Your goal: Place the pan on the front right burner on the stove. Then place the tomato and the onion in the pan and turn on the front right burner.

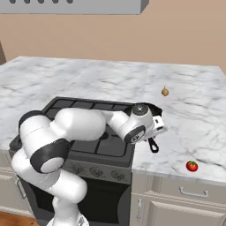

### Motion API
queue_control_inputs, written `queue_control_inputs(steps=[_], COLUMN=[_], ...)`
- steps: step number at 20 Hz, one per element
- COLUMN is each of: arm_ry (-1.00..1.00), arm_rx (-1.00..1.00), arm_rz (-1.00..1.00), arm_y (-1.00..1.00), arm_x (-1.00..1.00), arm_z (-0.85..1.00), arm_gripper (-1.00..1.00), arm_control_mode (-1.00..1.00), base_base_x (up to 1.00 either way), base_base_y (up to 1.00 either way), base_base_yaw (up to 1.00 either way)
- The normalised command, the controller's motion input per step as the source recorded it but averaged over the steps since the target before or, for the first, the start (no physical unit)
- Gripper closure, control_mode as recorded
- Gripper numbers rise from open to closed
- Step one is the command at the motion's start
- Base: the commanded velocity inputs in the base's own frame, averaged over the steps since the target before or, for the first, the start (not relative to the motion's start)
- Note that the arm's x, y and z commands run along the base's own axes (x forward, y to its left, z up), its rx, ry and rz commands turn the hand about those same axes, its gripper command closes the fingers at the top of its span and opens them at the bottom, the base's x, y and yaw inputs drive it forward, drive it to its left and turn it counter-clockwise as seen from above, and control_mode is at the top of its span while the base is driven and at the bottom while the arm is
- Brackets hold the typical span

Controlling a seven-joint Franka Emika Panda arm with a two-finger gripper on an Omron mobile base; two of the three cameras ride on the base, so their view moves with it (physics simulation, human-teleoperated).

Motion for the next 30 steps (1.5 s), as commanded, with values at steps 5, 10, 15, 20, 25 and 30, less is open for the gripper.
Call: queue_control_inputs(steps=[5, 10, 15, 20, 25, 30], arm_ry=[0.00, 0.02, 0.13, 0.01, 0.00, 0.00], arm_rx=[0.00, 0.00, 0.00, 0.00, 0.00, 0.00], arm_rz=[0.20, 0.24, 0.21, 0.15, 0.11, 0.02], arm_y=[0.21, 0.02, 0.06, 0.21, 0.35, 0.42], arm_x=[-0.08, -0.06, -0.21, -0.28, -0.23, -0.06], arm_z=[0.33, 0.27, 0.20, 0.05, 0.00, 0.00], arm_gripper=[1.00, 1.00, 1.00, 1.00, 1.00, 1.00], arm_control_mode=[-1.00, -1.00, -1.00, -1.00, -1.00, -1.00], base_base_x=[0.00, 0.00, 0.00, 0.00, 0.00, 0.00], base_base_y=[0.00, 0.00, 0.00, 0.00, 0.00, 0.00], base_base_yaw=[0.00, 0.00, 0.00, 0.00, 0.00, 0.00])
